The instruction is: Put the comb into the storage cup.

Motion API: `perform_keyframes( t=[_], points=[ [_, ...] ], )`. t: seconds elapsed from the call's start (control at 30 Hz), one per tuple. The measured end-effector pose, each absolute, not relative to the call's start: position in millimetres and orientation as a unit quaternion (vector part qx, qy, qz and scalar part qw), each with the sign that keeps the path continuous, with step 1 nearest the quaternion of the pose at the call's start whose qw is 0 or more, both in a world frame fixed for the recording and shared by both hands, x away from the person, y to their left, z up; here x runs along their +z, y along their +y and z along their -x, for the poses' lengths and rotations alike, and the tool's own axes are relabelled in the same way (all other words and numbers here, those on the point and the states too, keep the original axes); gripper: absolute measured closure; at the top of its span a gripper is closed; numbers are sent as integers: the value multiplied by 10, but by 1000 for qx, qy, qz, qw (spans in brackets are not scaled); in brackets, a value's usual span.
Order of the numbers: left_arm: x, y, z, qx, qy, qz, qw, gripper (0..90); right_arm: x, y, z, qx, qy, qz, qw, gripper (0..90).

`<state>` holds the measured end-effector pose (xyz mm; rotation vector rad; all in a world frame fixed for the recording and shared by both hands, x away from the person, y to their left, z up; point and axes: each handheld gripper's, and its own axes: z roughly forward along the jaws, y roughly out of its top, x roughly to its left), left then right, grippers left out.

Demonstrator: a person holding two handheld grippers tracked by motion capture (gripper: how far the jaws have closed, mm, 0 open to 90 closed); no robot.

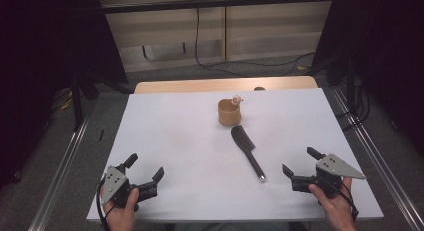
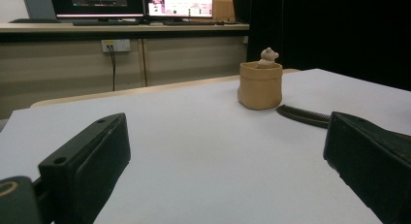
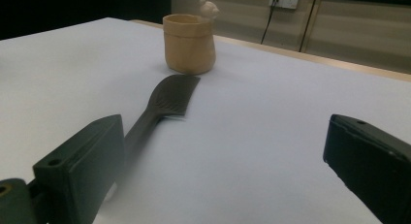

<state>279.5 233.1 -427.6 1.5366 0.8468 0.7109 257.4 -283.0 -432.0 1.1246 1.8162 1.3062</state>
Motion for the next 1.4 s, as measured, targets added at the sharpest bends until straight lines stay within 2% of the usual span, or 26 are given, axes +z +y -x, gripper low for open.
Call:
perform_keyframes(
  t=[0.1,0.7,0.83,1.4],
  points=[
    [-4279,2327,-2794,303,364,-659,585,30,-4313,-2779,-2621,486,705,-428,288,10],
    [-4290,2333,-2808,300,363,-664,581,29,-4258,-2622,-2870,465,737,-431,233,21],
    [-4294,2334,-2809,299,364,-667,578,29,-4242,-2607,-2937,457,745,-440,204,26],
    [-4294,2324,-2804,298,356,-675,574,29,-4185,-2397,-3119,411,781,-445,149,42]
  ],
)
